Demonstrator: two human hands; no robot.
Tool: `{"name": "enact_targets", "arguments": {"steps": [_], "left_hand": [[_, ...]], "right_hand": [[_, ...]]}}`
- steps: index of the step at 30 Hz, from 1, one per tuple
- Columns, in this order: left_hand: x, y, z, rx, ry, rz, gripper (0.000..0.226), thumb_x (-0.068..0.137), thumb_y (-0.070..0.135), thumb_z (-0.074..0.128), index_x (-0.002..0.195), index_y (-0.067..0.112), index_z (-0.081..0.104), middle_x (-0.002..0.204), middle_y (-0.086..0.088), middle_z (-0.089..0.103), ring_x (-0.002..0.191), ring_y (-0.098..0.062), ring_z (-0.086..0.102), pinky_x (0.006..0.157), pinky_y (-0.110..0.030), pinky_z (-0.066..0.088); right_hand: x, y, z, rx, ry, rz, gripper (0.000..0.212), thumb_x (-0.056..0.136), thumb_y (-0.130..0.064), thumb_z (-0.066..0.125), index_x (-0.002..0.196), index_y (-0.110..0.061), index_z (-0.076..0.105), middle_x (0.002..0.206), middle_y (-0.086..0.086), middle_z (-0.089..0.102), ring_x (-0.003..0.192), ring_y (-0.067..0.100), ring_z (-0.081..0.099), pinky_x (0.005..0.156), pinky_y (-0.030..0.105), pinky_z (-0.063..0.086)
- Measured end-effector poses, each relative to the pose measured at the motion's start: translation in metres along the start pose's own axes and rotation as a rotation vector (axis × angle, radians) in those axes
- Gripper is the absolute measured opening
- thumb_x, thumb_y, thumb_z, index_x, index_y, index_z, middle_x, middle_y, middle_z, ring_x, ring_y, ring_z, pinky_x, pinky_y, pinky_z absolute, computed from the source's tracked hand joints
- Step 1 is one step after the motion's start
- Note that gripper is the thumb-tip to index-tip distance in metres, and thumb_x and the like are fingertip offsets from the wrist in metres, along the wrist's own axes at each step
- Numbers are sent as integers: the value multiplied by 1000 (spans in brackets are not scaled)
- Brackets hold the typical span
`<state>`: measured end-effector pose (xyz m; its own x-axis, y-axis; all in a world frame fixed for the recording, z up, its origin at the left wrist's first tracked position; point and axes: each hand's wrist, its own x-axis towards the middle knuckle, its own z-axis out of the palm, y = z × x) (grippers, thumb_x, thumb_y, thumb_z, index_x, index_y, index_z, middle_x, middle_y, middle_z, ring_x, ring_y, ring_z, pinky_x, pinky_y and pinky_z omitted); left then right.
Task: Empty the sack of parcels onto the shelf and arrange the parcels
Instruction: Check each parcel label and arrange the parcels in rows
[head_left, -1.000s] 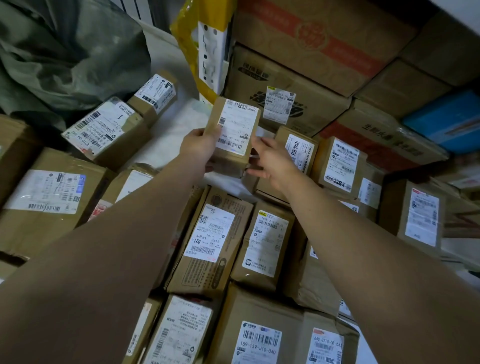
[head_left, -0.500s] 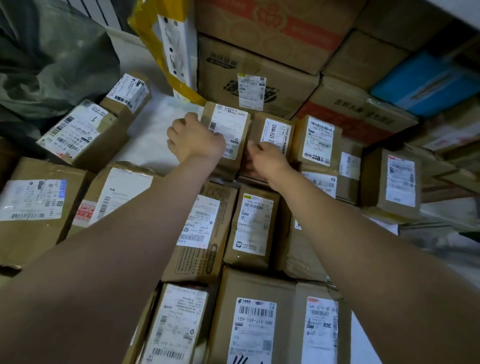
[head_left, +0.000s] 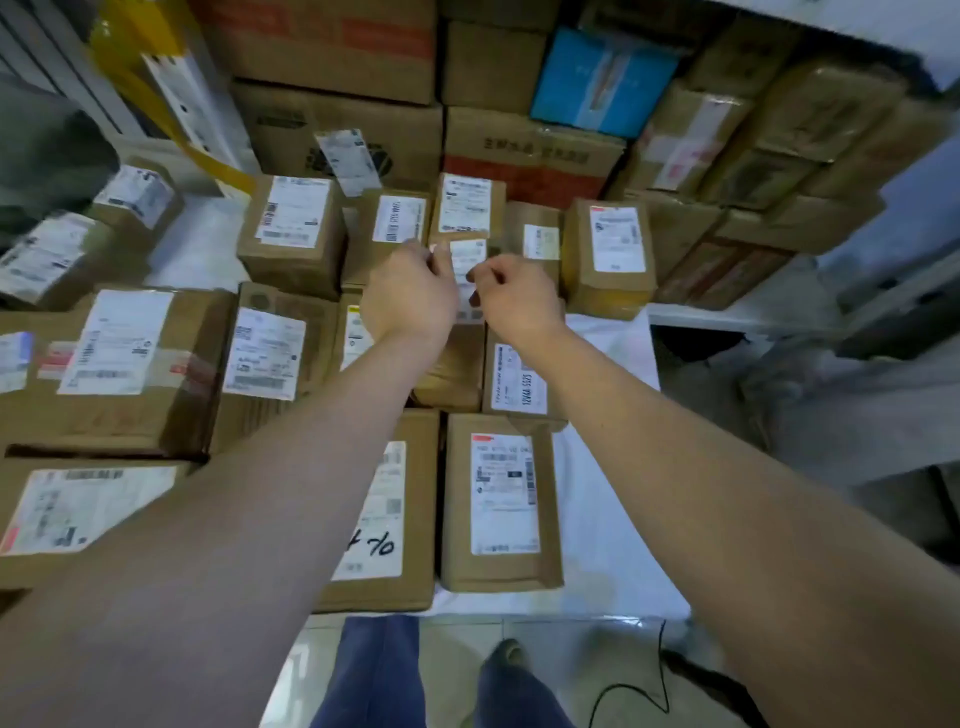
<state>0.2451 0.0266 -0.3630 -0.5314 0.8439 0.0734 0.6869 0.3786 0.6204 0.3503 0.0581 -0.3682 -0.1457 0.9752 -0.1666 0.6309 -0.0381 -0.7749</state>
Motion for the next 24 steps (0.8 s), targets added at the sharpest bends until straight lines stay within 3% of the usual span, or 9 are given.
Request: {"name": "enact_targets", "arguments": {"steps": [2, 7, 11, 15, 18, 20, 24], "left_hand": [[-44, 26, 15, -50, -68, 29, 37, 99, 43, 41, 80, 16, 58, 82, -9, 68, 79, -32, 63, 57, -30, 38], [-153, 97, 70, -104, -285, 117, 24, 98, 35, 46, 100, 20, 64, 95, -4, 70, 92, -29, 64, 64, -30, 41], [-229, 131, 117, -145, -481, 244, 15, 95, 27, 52, 105, 24, 63, 101, -1, 71, 95, -25, 63, 74, -30, 47], [-291, 134, 168, -77, -739, 325, 18, 92, 24, 54, 104, 26, 66, 106, 3, 71, 98, -23, 64, 83, -35, 54], [-321, 133, 201, 35, -879, 359, 21, 92, 23, 51, 107, 26, 67, 111, 2, 70, 103, -23, 63, 86, -31, 51], [-337, 133, 222, 80, -932, 349, 22, 92, 22, 50, 106, 26, 67, 111, 1, 70, 103, -23, 63, 85, -30, 51], [-359, 129, 271, 138, -1008, 287, 21, 93, 25, 52, 109, 25, 66, 116, 0, 67, 106, -24, 62, 87, -29, 50]], "right_hand": [[-34, 31, -30, -7, 33, 40, 26, 98, -25, 47, 93, -13, 70, 88, 4, 72, 83, 23, 64, 63, 27, 46], [-108, 121, -109, 45, 223, 265, 33, 100, -25, 44, 97, -10, 72, 100, 13, 73, 96, 29, 65, 78, 33, 48], [-156, 198, -144, 85, 324, 484, 38, 101, -27, 42, 70, -12, 57, 83, 14, 61, 80, 27, 54, 67, 29, 34], [-217, 274, -155, 254, 287, 734, 37, 97, -21, 50, 61, -16, 47, 62, 6, 53, 61, 23, 49, 50, 25, 36], [-251, 320, -162, 416, 244, 864, 21, 99, -19, 49, 84, -10, 60, 72, 7, 60, 58, 18, 52, 49, 21, 38], [-266, 353, -165, 437, 210, 919, 21, 100, -20, 46, 101, -8, 62, 81, 8, 60, 61, 17, 51, 52, 23, 37], [-277, 414, -167, 396, 137, 1042, 21, 102, -22, 45, 105, -7, 59, 90, 10, 63, 70, 19, 57, 55, 23, 42]]}}
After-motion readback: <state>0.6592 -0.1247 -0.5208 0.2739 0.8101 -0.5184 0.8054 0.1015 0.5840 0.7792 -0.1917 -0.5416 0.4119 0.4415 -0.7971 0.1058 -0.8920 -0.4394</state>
